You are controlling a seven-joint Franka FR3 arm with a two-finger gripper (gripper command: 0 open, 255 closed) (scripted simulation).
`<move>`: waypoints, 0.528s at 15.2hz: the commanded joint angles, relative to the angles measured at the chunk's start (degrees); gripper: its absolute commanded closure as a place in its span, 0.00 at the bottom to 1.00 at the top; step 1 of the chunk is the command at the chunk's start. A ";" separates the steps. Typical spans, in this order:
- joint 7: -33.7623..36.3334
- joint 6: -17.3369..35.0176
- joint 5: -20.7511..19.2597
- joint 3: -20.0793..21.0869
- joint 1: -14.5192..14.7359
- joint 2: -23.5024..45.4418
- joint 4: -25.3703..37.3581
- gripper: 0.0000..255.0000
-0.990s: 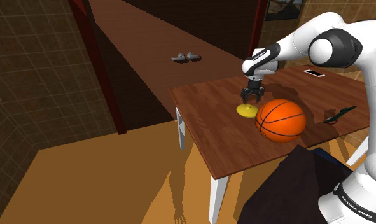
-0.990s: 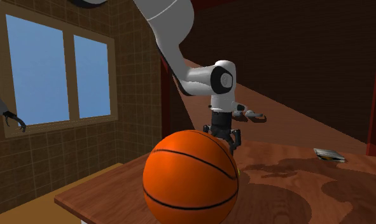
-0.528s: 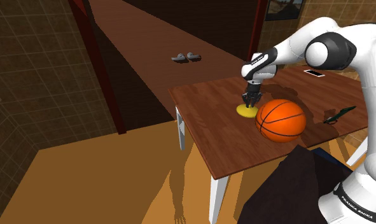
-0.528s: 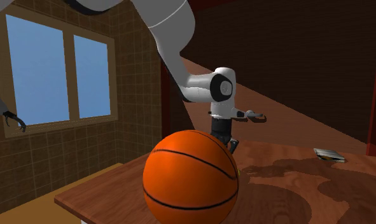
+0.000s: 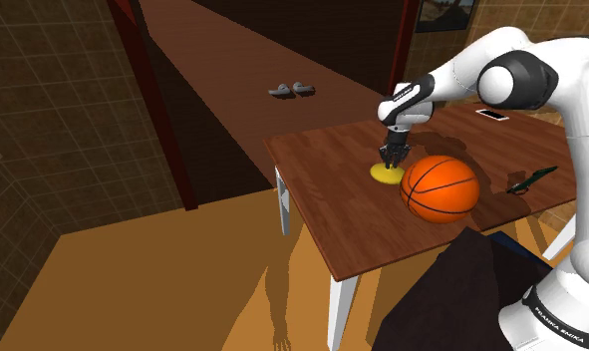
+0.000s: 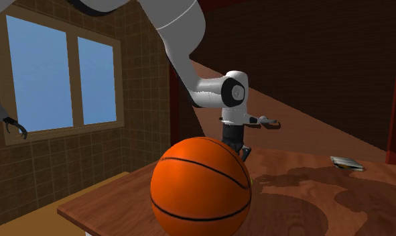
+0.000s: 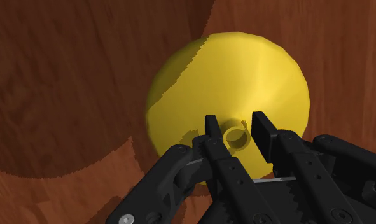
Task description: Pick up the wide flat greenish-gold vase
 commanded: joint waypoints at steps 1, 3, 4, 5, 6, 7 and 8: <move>0.10 -0.52 -0.16 -0.14 0.05 -0.47 -0.04 1.00; 0.27 -1.57 -0.45 -0.34 0.18 -1.43 0.07 1.00; 0.36 -2.11 -0.59 -0.43 0.24 -1.89 0.17 1.00; 0.45 -2.65 -0.73 -0.52 0.30 -2.34 0.27 1.00; 0.53 -3.20 -0.87 -0.62 0.36 -2.79 0.38 1.00; 0.62 -3.75 -1.01 -0.70 0.42 -3.23 0.50 1.00; 0.71 -4.31 -1.14 -0.79 0.47 -3.67 0.63 1.00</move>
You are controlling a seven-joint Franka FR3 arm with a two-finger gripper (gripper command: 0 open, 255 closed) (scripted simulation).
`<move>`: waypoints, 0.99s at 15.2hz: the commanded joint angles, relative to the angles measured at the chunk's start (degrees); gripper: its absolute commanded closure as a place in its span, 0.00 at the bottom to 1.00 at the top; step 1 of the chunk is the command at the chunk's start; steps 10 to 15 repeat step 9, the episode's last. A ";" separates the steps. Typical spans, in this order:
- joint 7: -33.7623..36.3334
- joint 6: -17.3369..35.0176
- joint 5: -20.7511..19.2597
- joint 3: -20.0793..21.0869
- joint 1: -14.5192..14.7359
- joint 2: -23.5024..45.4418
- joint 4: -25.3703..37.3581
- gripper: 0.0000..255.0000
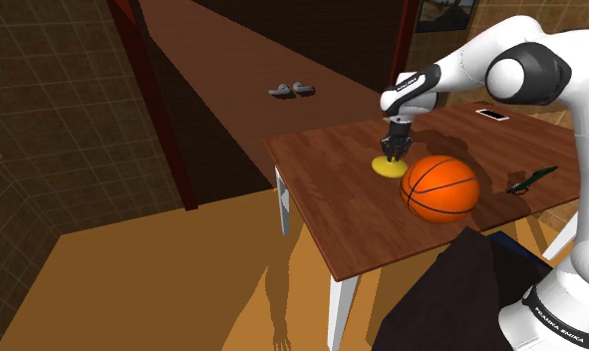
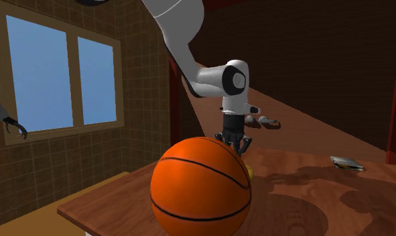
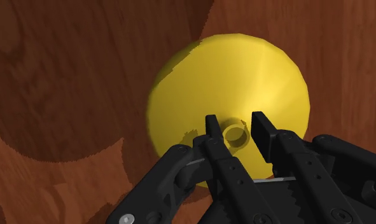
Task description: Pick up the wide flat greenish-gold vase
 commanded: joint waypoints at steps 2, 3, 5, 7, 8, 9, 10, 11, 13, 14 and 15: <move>0.32 -1.70 -0.42 -0.26 0.21 -1.37 0.36 1.00; 0.40 -2.27 -0.56 -0.33 0.26 -1.78 0.54 1.00; 0.57 -3.43 -0.82 -0.49 0.35 -2.57 0.93 1.00; 0.73 -4.61 -1.07 -0.63 0.43 -3.32 1.38 1.00; 0.75 -4.69 -1.09 -0.64 0.43 -3.38 1.41 1.00; 0.75 -4.69 -1.09 -0.64 0.43 -3.38 1.41 1.00; 0.75 -4.69 -1.09 -0.64 0.43 -3.38 1.41 1.00; 0.75 -4.69 -1.09 -0.64 0.43 -3.38 1.41 1.00; 0.75 -4.69 -1.09 -0.64 0.43 -3.38 1.41 1.00; 0.75 -4.69 -1.09 -0.64 0.43 -3.38 1.41 1.00; 0.75 -4.69 -1.09 -0.64 0.43 -3.38 1.41 1.00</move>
